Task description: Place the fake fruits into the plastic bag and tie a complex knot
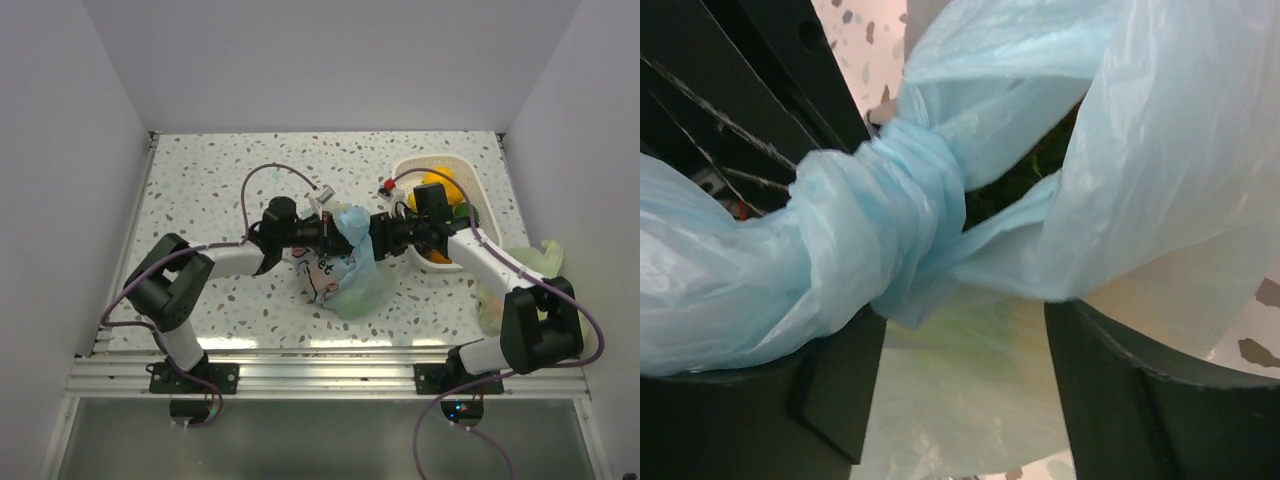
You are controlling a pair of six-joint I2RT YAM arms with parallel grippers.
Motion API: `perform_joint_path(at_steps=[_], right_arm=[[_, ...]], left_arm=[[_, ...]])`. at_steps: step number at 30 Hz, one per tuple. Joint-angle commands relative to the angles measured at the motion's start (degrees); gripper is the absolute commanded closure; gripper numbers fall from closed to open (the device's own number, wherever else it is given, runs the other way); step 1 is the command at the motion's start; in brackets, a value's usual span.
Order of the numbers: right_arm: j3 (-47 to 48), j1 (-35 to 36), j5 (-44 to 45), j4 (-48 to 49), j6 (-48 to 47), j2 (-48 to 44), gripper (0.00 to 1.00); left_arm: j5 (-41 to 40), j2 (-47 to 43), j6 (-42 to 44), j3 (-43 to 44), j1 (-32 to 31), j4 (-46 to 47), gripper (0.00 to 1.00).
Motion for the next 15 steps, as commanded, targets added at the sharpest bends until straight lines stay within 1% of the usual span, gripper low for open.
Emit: perform_joint_path(at_steps=[1, 2, 3, 5, 6, 8, 9, 13, 15], right_arm=[[-0.83, 0.63, -3.93, 6.11, 3.22, -0.90, 0.29], [-0.66, 0.98, -4.37, 7.25, 4.11, -0.55, 0.26], [-0.48, 2.11, -4.55, 9.70, 4.90, -0.20, 0.24], [-0.22, 3.52, -4.03, 13.57, 8.67, 0.68, 0.23], [0.05, 5.36, -3.67, 17.33, 9.99, 1.03, 0.22], [1.53, 8.17, -3.76, 20.44, 14.73, 3.39, 0.22], [2.33, 8.88, -3.93, 24.45, 16.23, 4.19, 0.22], [7.77, 12.05, -4.81, 28.35, 20.98, 8.67, 0.21], [10.76, 13.37, -5.42, 30.10, 21.78, 9.90, 0.20]], left_arm=[[2.05, 1.96, -6.36, 3.87, -0.97, 10.15, 1.00], [2.93, 2.40, -7.42, 3.96, -0.88, 13.12, 1.00], [4.59, 2.31, -8.30, 4.31, -0.88, 14.10, 1.00], [6.62, 1.18, -9.54, 4.57, -0.80, 15.51, 1.00], [8.37, 0.56, -10.06, 4.31, -0.88, 16.39, 1.00], [10.49, -1.37, -11.73, 3.26, -0.80, 19.02, 1.00], [12.15, -2.07, -12.26, 2.91, -0.71, 19.73, 1.00], [14.10, -7.25, -12.44, 0.62, 0.17, 20.35, 1.00], [14.45, -8.75, -12.35, -0.70, 1.83, 19.83, 1.00]])
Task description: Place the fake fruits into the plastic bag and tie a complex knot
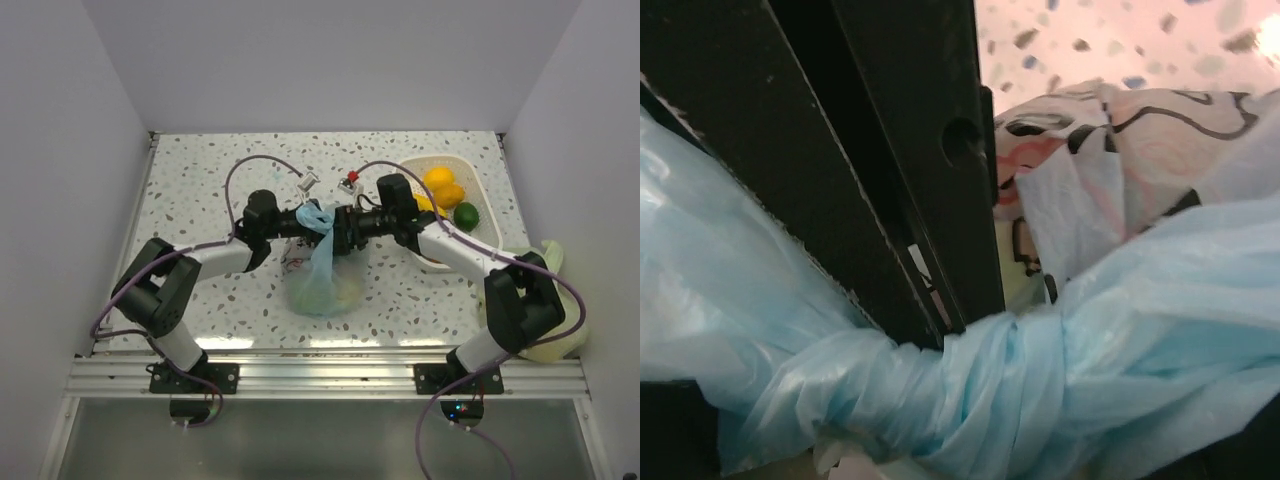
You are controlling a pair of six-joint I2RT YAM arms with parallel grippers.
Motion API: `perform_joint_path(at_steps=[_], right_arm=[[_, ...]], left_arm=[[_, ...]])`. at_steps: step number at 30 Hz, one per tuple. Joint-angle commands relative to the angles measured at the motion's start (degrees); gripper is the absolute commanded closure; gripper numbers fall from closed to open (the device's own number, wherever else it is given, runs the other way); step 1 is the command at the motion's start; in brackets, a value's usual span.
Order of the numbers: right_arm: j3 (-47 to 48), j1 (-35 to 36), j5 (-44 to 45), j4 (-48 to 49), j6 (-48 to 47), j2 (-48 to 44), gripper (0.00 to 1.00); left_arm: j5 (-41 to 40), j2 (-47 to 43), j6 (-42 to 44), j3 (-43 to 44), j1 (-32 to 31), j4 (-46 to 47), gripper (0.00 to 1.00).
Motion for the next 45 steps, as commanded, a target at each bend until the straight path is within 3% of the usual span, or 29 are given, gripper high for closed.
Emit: perform_joint_path(at_steps=[1, 5, 15, 19, 25, 28, 33, 37, 42, 45], right_arm=[[7.40, 2.64, 2.07, 13.04, 5.37, 3.44, 0.20], [11.53, 3.26, 1.72, 9.98, 1.60, 4.94, 0.20], [7.15, 1.60, 6.37, -21.47, -19.15, -6.04, 0.19], [5.91, -2.45, 5.68, -27.81, -23.53, -8.77, 0.02], [11.01, -7.90, 6.72, -38.02, -30.84, -10.08, 0.02], [11.45, -8.52, 6.38, -39.95, -32.51, -10.61, 0.08], [11.36, -9.48, 4.53, -41.10, -33.92, -11.23, 0.31], [13.56, -14.40, 1.90, -41.80, -34.27, -12.81, 0.32], [19.27, -17.66, 0.39, -45.31, -36.03, -13.16, 0.34], [19.01, -17.66, 2.15, -41.55, -33.67, -14.83, 0.48]], left_arm=[[7.02, -8.23, -3.15, -0.68, -0.87, 9.10, 1.00], [7.81, -10.88, -1.66, -3.31, 2.91, 6.12, 1.00], [6.85, -10.27, 0.80, -5.78, 5.72, 6.19, 1.00], [6.76, -7.99, -0.42, -5.87, 5.73, 8.82, 1.00], [6.67, -6.75, -0.52, -5.78, 5.64, 8.13, 1.00], [7.37, -7.36, 0.88, -5.95, 5.46, 4.98, 1.00], [7.73, -12.01, 8.16, -6.48, 5.38, -5.12, 1.00], [6.41, -15.36, 13.98, -6.39, 4.94, -15.23, 1.00], [3.78, -15.63, 17.67, -5.78, 3.88, -20.17, 1.00], [2.28, -14.84, 19.60, -4.99, 3.09, -22.28, 1.00]])
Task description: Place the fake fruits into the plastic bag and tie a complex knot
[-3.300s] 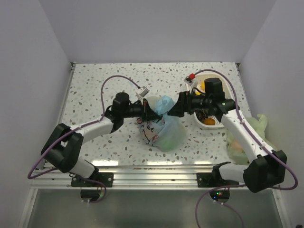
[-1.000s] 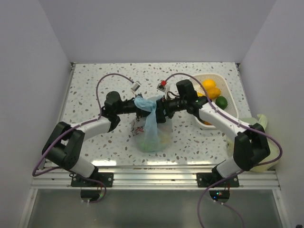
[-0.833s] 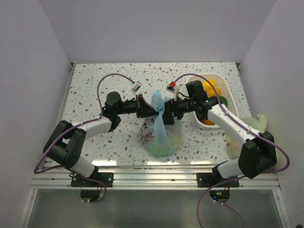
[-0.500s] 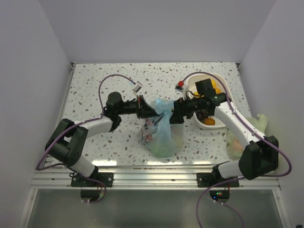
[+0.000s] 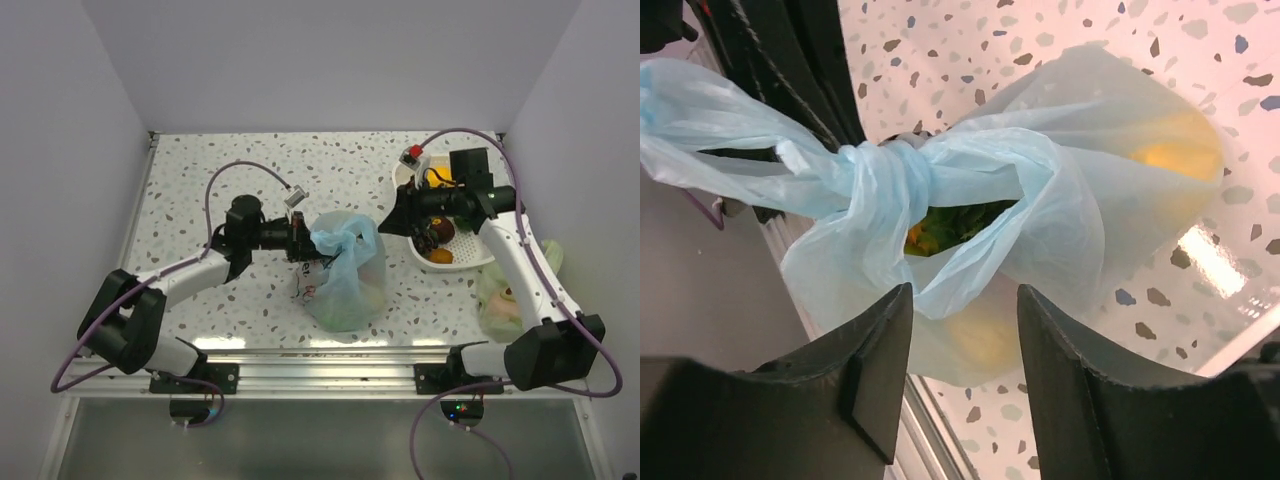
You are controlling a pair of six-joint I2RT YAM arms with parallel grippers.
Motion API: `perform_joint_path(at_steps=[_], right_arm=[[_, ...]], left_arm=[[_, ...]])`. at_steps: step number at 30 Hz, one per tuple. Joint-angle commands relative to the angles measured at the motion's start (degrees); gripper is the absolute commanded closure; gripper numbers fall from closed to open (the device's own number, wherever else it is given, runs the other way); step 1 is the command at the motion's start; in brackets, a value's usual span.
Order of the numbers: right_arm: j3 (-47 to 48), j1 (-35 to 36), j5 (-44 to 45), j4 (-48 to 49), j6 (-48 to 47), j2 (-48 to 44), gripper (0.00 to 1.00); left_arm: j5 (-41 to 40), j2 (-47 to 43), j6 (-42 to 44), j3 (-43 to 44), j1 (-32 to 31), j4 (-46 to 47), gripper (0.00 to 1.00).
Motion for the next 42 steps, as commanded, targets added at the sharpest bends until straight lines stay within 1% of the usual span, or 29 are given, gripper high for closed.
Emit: perform_joint_path(at_steps=[1, 2, 4, 5, 7, 8, 11, 14, 17, 18, 20, 22, 25, 28, 29, 30, 31, 34, 35, 36, 38, 40, 42], right_arm=[[1.07, 0.26, 0.42, 2.89, 1.90, -3.27, 0.51], [0.80, 0.44, 0.52, 5.43, 2.69, -3.36, 0.62], [0.80, 0.96, 0.70, 6.68, 4.02, -2.14, 0.71], [1.23, 2.27, 0.61, 5.64, 3.76, -1.26, 0.80], [1.94, 4.21, 0.70, 3.97, 1.92, 1.46, 0.86], [1.86, 6.39, 1.57, 3.01, 1.22, 2.34, 0.89], [0.10, 9.13, 2.02, 4.31, -0.72, 3.75, 0.90], [-0.78, 10.37, 1.24, 5.02, -1.34, 5.42, 0.89], [-0.87, 11.16, 1.49, 4.23, -1.95, 7.44, 0.89], [-1.04, 11.34, 1.67, 4.05, -2.48, 7.71, 0.89], [-2.18, 11.51, 1.67, 4.14, -2.66, 8.50, 0.87], [-2.98, 11.51, 0.00, 3.53, -3.45, 8.94, 0.81], [-3.68, 11.60, -1.40, 3.09, -3.89, 9.29, 0.78], [-4.12, 11.60, -2.63, 2.74, -4.15, 9.56, 0.78], [-4.21, 11.69, -3.25, 2.47, -4.24, 9.47, 0.81], [-4.30, 11.69, -3.86, 2.21, -4.94, 9.56, 0.82], [-4.56, 11.69, -4.65, 1.86, -5.38, 9.64, 0.81], [-5.17, 11.69, -8.43, 1.24, -6.08, 9.99, 0.71], [-5.35, 11.60, -11.05, 1.50, -6.09, 10.00, 0.68], [-5.61, 11.69, -12.03, 1.50, -6.09, 10.26, 0.61], [-5.79, 11.78, -14.23, 1.94, -5.65, 11.05, 0.54], [-5.79, 11.78, -14.42, 3.43, -4.69, 11.31, 0.47], [-6.14, 11.86, -14.59, 5.53, -2.14, 11.23, 0.40]], left_arm=[[-2.60, 0.24, 5.08, 1.72, -1.02, -5.01, 1.00], [-3.04, 0.33, 5.17, 1.81, -1.02, -5.28, 1.00], [-4.79, 0.51, 5.78, 2.16, -1.19, -6.50, 1.00], [-5.41, 0.51, 6.48, 2.60, -1.20, -7.65, 1.00], [-6.20, 0.95, 7.54, 3.21, -1.72, -8.79, 1.00], [-6.64, 1.12, 7.80, 3.39, -1.90, -9.23, 1.00], [-7.43, 1.83, 7.98, 4.36, -2.77, -9.24, 1.00], [-7.61, 2.62, 7.63, 4.62, -3.39, -8.89, 1.00], [-7.00, 3.23, 5.79, 3.92, -3.57, -7.05, 1.00], [-6.04, 3.58, 3.87, 3.49, -3.66, -5.82, 1.00], [-5.33, 4.20, 2.36, 3.22, -4.27, -3.09, 1.00], [-4.71, 4.73, -0.36, 2.35, -4.71, 1.11, 1.00], [-4.54, 5.95, -4.67, 2.07, -5.50, 7.10, 1.00], [-4.88, 8.24, -8.35, 3.22, -6.20, 10.09, 1.00], [-5.06, 8.77, -10.63, 2.70, -6.03, 12.71, 1.00], [-4.71, 9.82, -14.66, 2.26, -6.20, 18.30, 1.00], [-4.97, 10.17, -15.74, 2.08, -6.21, 19.05, 1.00], [-5.68, 11.14, -18.47, 2.25, -6.38, 22.48, 1.00], [-6.03, 11.58, -19.61, 2.34, -6.38, 23.19, 1.00], [-6.20, 11.67, -19.97, 2.51, -6.38, 24.50, 1.00], [-6.21, 12.02, -20.50, 3.04, -6.38, 25.30, 1.00], [-6.21, 12.11, -20.76, 4.27, -6.29, 26.35, 1.00], [-5.94, 12.55, -19.80, 6.63, -6.29, 25.39, 1.00]])
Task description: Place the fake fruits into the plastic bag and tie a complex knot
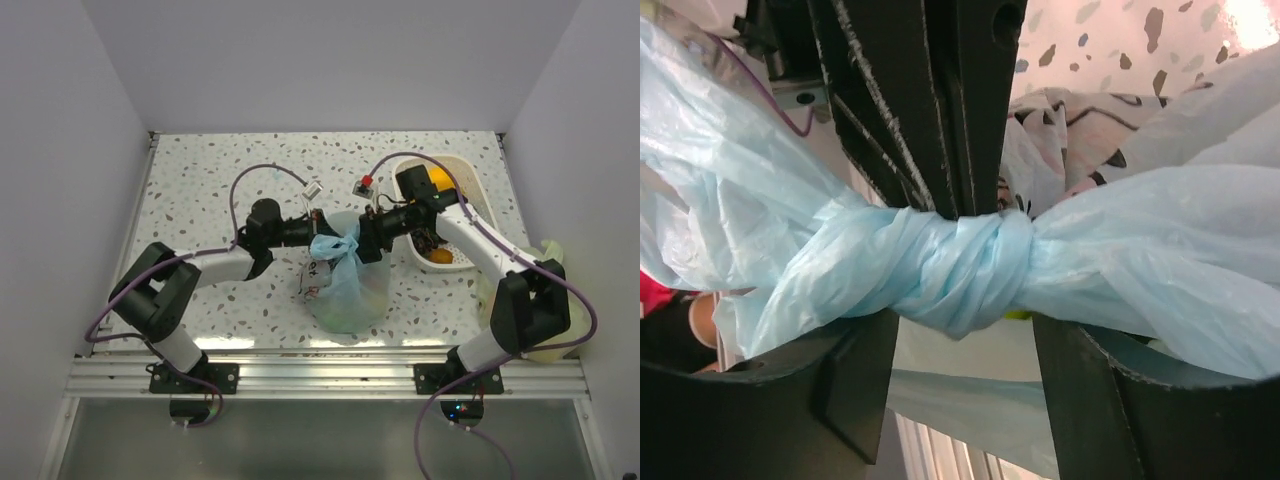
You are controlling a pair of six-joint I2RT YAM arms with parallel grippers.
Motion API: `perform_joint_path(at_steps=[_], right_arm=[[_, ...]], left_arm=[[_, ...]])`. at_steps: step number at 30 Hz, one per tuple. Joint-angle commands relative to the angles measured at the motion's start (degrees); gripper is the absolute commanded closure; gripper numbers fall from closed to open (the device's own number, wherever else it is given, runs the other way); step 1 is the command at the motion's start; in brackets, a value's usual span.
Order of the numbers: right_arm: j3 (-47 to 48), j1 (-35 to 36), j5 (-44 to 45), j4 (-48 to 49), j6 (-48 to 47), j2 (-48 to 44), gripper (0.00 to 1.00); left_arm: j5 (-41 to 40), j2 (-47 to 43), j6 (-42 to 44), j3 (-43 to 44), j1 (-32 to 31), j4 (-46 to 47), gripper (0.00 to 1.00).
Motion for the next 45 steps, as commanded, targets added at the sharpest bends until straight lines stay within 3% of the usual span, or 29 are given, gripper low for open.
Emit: perform_joint_path(at_steps=[1, 7, 15, 20, 28, 33, 40, 45], right_arm=[[-0.81, 0.54, -4.32, 6.12, 3.59, -0.40, 0.39], [-1.52, 0.63, -3.27, 24.39, 21.85, -0.41, 0.35], [-3.44, 3.00, -2.91, 35.24, 32.07, 0.31, 0.26], [-8.89, 5.46, -0.90, 49.55, 42.17, -1.98, 0.27], [-7.84, 5.99, 2.62, 64.22, 54.82, -1.37, 0.26], [-11.88, 6.25, 4.12, 68.21, 54.85, -1.72, 0.24], [-13.38, 6.17, 4.21, 64.34, 47.82, -0.76, 0.23], [-10.39, 6.17, 4.12, 62.58, 45.35, 2.05, 0.23]], left_arm=[[-0.50, 0.72, -1.04, 4.83, -0.28, 5.94, 1.00], [2.04, 0.03, -0.51, 3.70, -0.46, 3.74, 1.00], [3.46, -1.82, -2.53, -1.06, -1.16, 9.36, 1.00], [3.54, -0.24, -5.17, 3.85, -0.02, 15.14, 1.00], [4.42, -0.76, -8.25, 10.72, 4.11, 18.07, 1.00], [3.28, -2.96, -4.31, 9.14, 6.04, 14.91, 1.00], [2.49, -5.78, 12.11, 8.52, 7.89, -0.01, 1.00], [3.45, -4.90, 14.70, 10.46, 7.89, -0.93, 1.00]])
